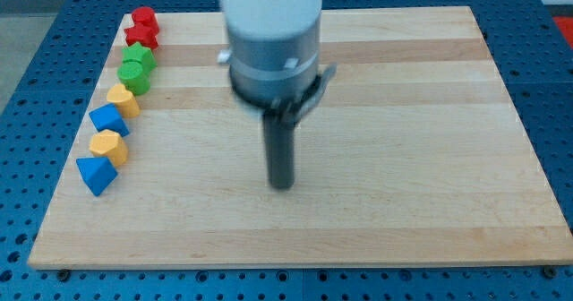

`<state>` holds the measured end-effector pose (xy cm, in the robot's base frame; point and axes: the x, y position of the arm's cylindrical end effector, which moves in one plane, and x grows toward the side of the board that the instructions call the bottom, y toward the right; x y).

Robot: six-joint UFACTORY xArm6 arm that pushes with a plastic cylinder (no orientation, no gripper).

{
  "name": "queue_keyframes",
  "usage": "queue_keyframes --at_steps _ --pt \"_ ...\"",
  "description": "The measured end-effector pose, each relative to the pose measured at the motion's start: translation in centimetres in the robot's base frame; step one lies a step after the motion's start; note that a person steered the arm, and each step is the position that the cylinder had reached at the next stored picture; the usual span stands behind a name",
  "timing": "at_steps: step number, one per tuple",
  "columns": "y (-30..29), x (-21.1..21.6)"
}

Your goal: Separate green star from green circle

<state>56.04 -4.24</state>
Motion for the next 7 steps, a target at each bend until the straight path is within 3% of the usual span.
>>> queue_keyframes --at_steps 1,2,3,5,6,7 --pt "-9.9 4.6" --pt "-21.3 5.1" --pt "-26.2 3.4" --pt "-26.2 0.8" --pt "-26.3 -5.1" --pt "-26.3 -5.1"
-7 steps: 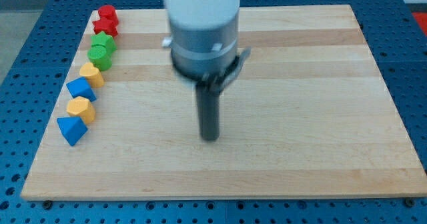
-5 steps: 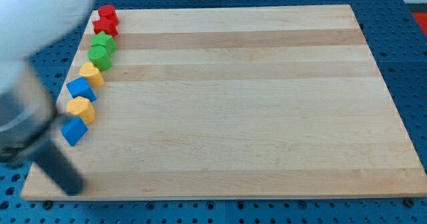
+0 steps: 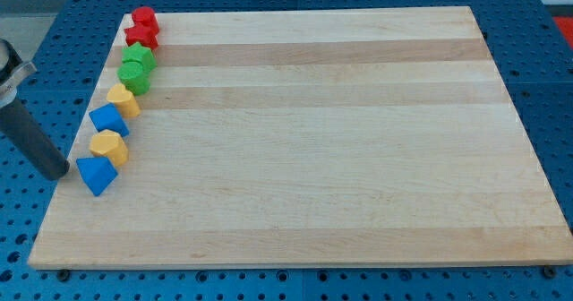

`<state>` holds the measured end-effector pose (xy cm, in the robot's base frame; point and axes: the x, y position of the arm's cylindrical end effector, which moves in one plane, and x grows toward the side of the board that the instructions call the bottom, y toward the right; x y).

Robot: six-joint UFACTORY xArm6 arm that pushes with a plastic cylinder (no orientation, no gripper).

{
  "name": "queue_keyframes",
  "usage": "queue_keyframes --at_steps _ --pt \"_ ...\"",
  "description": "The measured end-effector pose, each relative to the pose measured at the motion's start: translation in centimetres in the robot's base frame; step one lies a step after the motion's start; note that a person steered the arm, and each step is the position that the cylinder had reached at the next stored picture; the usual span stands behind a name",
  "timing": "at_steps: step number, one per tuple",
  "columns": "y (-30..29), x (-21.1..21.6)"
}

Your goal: Separate green star from green circle

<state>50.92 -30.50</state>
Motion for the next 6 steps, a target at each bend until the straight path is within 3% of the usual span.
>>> queue_keyframes --at_steps 3,4,5,6 --pt "0.0 -13.2" --pt "0.3 -20.1" --pt "3.0 -21.5" --pt "3.6 -19.7"
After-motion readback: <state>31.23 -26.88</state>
